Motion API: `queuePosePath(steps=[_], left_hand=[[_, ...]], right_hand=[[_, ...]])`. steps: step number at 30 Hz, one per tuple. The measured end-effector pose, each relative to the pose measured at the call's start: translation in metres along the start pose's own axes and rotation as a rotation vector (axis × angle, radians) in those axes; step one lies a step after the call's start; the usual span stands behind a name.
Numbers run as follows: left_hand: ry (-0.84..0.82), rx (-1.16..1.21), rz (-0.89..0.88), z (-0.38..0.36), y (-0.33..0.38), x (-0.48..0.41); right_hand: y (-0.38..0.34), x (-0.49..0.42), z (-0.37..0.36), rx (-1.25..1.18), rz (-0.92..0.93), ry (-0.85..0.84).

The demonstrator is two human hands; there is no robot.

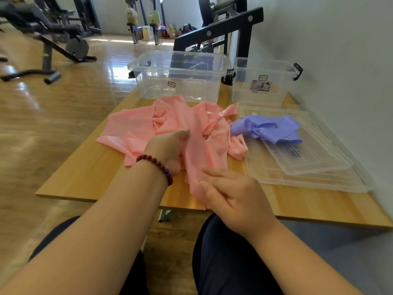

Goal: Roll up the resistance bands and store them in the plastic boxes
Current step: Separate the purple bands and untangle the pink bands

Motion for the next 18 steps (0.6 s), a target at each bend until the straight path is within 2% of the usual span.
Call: queuePosePath(steps=[2, 5, 8, 11, 13, 15, 18], left_hand=[[-0.070, 0.093, 0.013, 0.001, 0.001, 0.005], [-0.141, 0.147, -0.007, 0.008, 0.003, 0.008], [-0.148, 0.141, -0.050, 0.015, 0.006, 0.006], [-0.185, 0.112, -0.082, 0.018, 0.007, 0.007], [-0.225, 0.105, -0.099, 0.018, 0.006, 0.009], [-0.194, 0.081, -0.122, 0.020, 0.005, 0.009], [-0.082, 0.065, -0.122, 0.027, 0.003, 0.006]], right_hand=[[0.004, -0.002, 0.003, -0.017, -0.029, 0.133], [0.013, -0.020, 0.013, -0.045, -0.272, 0.286], [0.021, -0.043, 0.013, -0.168, -0.576, 0.186], [0.037, -0.067, 0.003, -0.325, -0.732, 0.049], [0.042, -0.084, -0.010, -0.560, -0.838, 0.018], [0.044, -0.094, -0.020, -0.802, -0.914, 0.108], [0.051, -0.099, -0.021, -0.798, -0.925, 0.317]])
Point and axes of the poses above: each hand's wrist, its own x-axis away from the middle knuckle, its own z-axis out of the back of the hand, y = z × x, the point moved 2 cm from there along -x, towards the middle knuckle, and after that the axes turned 12 degrees about z, right-handed, at the moved point
